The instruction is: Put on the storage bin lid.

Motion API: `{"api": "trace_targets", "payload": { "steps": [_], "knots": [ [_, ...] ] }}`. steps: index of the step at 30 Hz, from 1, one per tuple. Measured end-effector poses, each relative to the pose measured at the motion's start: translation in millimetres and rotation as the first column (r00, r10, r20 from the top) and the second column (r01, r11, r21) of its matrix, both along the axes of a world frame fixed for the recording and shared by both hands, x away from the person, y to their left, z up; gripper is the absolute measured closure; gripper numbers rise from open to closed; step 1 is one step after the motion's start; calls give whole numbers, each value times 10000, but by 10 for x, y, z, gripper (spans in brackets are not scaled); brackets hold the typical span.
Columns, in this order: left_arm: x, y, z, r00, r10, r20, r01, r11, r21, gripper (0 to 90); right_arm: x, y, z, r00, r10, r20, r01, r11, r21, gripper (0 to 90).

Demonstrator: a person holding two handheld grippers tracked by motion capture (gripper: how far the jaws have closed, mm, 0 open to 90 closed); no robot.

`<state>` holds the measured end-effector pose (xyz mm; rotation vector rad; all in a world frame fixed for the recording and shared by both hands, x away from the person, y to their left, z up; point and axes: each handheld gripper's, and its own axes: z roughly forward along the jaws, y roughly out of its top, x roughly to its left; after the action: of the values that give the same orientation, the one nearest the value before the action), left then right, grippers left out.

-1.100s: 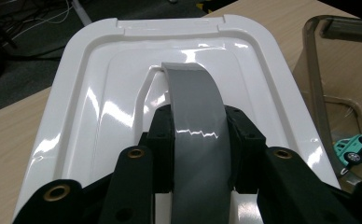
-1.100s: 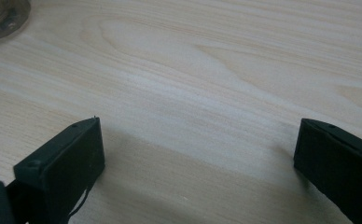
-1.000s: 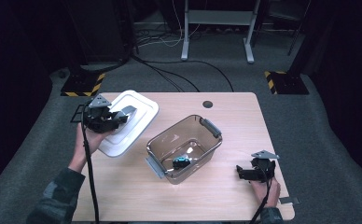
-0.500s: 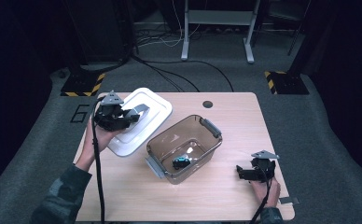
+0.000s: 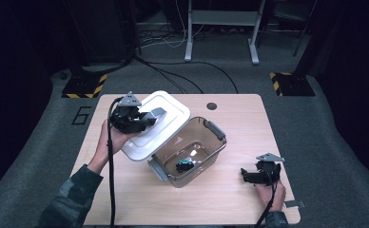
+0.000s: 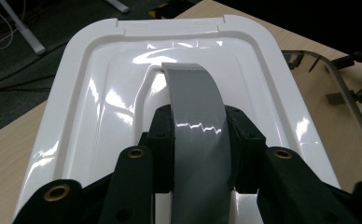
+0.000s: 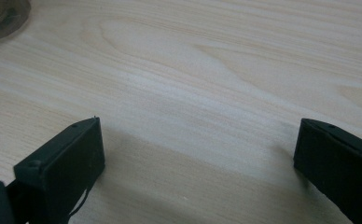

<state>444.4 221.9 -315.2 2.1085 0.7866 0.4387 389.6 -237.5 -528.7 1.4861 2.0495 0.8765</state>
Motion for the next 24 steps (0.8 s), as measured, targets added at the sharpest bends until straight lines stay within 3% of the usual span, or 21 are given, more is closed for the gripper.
{"api": "trace_targets", "payload": {
  "steps": [15,24],
  "knots": [
    [-35,-349,-4,9979,-607,-216,610,9980,150,671,-3,-6,1,10000,82,-16,-82,10000,-27,12],
    [-39,-567,-83,9941,-1013,-394,1025,9943,290,671,-4,-7,1,10000,71,-15,-71,10000,-20,13]
  ]
}}
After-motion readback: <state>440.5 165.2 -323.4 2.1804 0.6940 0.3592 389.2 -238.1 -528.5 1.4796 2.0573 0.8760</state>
